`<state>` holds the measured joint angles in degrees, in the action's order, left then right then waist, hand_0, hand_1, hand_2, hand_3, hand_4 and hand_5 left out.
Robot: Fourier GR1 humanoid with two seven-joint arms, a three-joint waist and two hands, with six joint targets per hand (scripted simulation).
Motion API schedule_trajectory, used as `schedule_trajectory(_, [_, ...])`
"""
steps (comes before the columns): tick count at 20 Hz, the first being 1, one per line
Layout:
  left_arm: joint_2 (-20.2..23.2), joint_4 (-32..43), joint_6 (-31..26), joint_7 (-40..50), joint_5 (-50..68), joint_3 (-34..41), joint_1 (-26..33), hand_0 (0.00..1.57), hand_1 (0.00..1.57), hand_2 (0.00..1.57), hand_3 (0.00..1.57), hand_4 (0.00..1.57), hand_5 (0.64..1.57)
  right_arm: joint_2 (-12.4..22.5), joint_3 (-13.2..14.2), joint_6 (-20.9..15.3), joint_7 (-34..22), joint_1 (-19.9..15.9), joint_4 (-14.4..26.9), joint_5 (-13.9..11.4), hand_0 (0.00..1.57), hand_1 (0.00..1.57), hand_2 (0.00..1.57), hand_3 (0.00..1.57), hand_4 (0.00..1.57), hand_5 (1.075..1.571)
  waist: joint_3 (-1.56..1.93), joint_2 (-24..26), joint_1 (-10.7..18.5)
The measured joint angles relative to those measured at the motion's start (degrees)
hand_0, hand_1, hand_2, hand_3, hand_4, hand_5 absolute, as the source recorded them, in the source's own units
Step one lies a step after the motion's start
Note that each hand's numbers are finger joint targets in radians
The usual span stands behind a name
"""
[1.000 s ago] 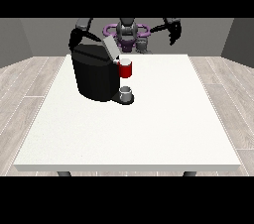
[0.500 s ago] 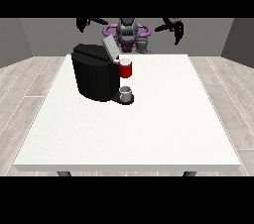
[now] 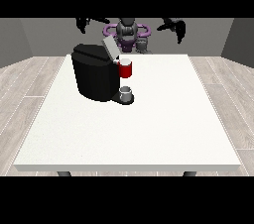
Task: Insert the coffee pod into the coffee machine and close the lid
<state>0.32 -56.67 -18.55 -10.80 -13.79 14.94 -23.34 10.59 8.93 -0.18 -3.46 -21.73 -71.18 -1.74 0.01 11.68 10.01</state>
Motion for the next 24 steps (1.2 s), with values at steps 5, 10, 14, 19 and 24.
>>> schedule_trajectory(5, [-0.2, -5.4, 0.5, 1.1, 1.6, -2.5, 2.1, 0.0, 0.0, 0.0, 0.0, 0.26, 1.571, 0.0, 2.6, 0.9, -1.9, -3.8, 2.8, 3.7, 0.0, 0.0, 0.0, 0.0, 0.1, 1.571, -0.01, -3.3, 0.9])
schedule_trajectory(10, [0.6, -11.6, 1.7, 2.0, 4.3, -4.9, 4.8, 0.0, 0.0, 0.0, 0.0, 0.37, 1.571, -0.3, 3.2, 0.9, -1.4, -6.4, 6.2, 5.0, 0.0, 0.0, 0.0, 0.0, 0.06, 1.571, -0.01, -6.5, 0.9])
schedule_trajectory(14, [2.0, -14.9, 1.0, 2.2, 5.8, -4.8, 6.2, 0.0, 0.0, 0.0, 0.0, 0.38, 1.571, -0.5, 2.3, 0.2, -2.5, -9.8, 7.4, 4.7, 0.0, 0.0, 0.0, 0.0, 0.0, 1.571, -0.01, -8.9, 0.4])
schedule_trajectory(19, [1.9, -19.0, 3.0, 4.0, 6.2, -5.8, 8.1, 0.0, 0.0, 0.0, 0.0, 0.37, 1.571, -1.6, 0.1, 0.7, -2.5, -11.8, 8.8, 4.2, 0.0, 0.0, 0.0, 0.0, 0.0, 1.571, 0.0, -10.3, -0.9])
schedule_trajectory(24, [2.7, -20.7, 4.4, 3.4, 6.4, -5.8, 9.9, 0.0, 0.0, 0.0, 0.0, 0.31, 1.571, -1.6, -1.2, 1.7, -2.9, -13.9, 9.5, 3.9, 0.0, 0.0, 0.0, 0.0, 0.0, 1.571, -0.01, -11.6, -1.8])
